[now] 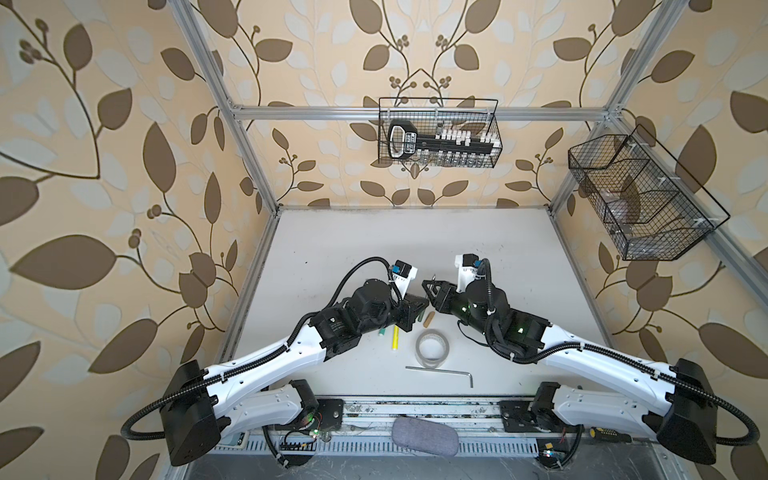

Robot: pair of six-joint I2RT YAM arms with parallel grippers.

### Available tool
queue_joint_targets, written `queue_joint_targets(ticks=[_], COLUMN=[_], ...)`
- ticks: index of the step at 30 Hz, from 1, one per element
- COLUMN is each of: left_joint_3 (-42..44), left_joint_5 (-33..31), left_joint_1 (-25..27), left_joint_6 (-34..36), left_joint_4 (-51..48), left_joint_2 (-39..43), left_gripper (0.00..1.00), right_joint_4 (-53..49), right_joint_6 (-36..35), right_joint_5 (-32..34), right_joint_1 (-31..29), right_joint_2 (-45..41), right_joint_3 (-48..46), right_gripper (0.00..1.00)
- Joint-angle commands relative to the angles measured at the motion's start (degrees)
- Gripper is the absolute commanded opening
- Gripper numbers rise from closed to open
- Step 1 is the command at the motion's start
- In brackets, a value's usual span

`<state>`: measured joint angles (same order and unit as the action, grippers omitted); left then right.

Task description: Insert the pens into the pen caps

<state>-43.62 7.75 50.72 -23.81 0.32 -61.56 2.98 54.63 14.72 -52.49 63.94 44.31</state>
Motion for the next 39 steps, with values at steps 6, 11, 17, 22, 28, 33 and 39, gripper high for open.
queue_joint_targets(ticks=[6, 11, 17, 22, 28, 33, 39], left_joint_3=[-0.5, -0.5, -0.2, -0.3, -0.6, -0.5, 0.4], left_joint_5=[1.6, 1.1, 0.7, 0.7, 0.9, -0.1, -4.2], left_joint_1=[1.0, 1.1, 1.1, 1.1, 1.1, 1.1, 1.1], left_joint_6=[2.3, 2.3, 2.4, 2.4, 2.5, 2.4, 1.3], left_joint_4=[2.3, 2.2, 2.4, 2.6, 2.5, 2.5, 2.1], left_joint_2=[-0.2, -0.3, -0.5, -1.1, -2.0, -2.0, -0.4], left_gripper=[0.00, 0.10, 0.37, 0.41, 0.15, 0.00, 0.00], right_joint_4=[1.4, 1.2, 1.1, 1.7, 2.6, 2.2, -0.5], right_joint_6=[0.8, 1.1, 1.1, 1.2, 1.9, 1.9, 0.8], right_joint_5=[-1.1, -0.7, 0.8, 1.8, 1.5, 2.2, 4.8], right_joint_1=[-0.1, -0.5, -1.8, -3.2, -3.5, -3.5, -3.4], right_joint_2=[1.0, 0.1, -1.6, -2.0, -1.4, -2.1, -5.3], right_joint_3=[1.9, 1.8, 1.5, 1.6, 1.1, 0.7, 0.3], right_gripper=[0.09, 0.00, 0.00, 0.00, 0.00, 0.00, 0.42])
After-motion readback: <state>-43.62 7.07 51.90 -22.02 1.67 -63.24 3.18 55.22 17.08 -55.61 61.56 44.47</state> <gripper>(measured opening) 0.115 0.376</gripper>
